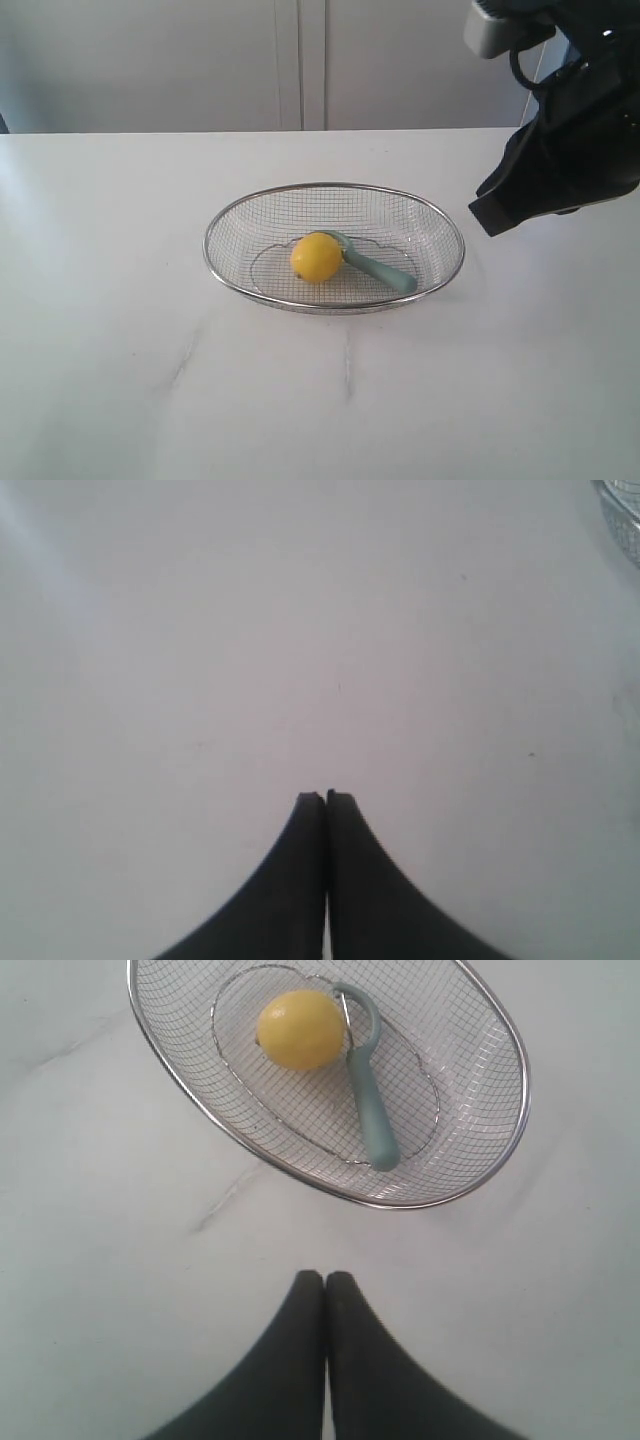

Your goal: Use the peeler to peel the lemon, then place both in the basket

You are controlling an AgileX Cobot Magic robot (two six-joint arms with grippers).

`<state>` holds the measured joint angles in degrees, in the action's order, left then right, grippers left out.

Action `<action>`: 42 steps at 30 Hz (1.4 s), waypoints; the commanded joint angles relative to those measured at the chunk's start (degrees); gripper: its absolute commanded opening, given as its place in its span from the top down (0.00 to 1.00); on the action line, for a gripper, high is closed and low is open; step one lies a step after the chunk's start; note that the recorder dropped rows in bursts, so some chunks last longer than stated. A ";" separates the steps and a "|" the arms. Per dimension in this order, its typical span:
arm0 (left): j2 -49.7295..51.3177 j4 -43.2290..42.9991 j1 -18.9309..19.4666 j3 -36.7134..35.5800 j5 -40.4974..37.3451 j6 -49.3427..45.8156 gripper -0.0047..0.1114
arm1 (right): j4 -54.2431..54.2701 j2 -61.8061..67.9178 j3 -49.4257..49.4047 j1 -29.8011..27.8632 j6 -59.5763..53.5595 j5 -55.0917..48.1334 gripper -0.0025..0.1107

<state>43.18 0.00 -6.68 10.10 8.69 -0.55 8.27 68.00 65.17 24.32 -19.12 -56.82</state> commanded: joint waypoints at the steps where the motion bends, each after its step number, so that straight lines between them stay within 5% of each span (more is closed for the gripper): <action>1: -2.87 0.91 0.78 -5.06 0.37 0.55 0.96 | -0.23 -0.41 0.20 -0.41 -0.34 0.19 0.98; 8: -3.88 2.91 0.87 -10.10 6.43 1.42 0.96 | -0.23 -0.41 0.20 -0.41 -0.34 0.19 0.98; 14: -9.19 2.91 0.87 -10.10 4.20 1.42 0.96 | -0.23 -0.41 0.20 -0.41 -0.34 0.45 0.98; 21: -21.41 2.91 0.87 -10.10 -10.76 -0.98 0.96 | -0.23 -0.41 0.20 -0.41 -0.34 0.45 0.98; 32: -35.05 1.39 1.04 -10.10 -19.98 -1.21 0.96 | -0.23 -0.41 0.20 -0.41 -0.34 0.45 0.98; 42: -43.18 1.39 8.18 -10.10 -21.89 -1.21 0.96 | -0.23 -0.41 0.20 -0.41 -0.34 0.45 0.98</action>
<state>1.15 1.58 0.41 0.38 -12.32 -1.61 8.27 68.00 65.17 24.32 -19.12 -56.82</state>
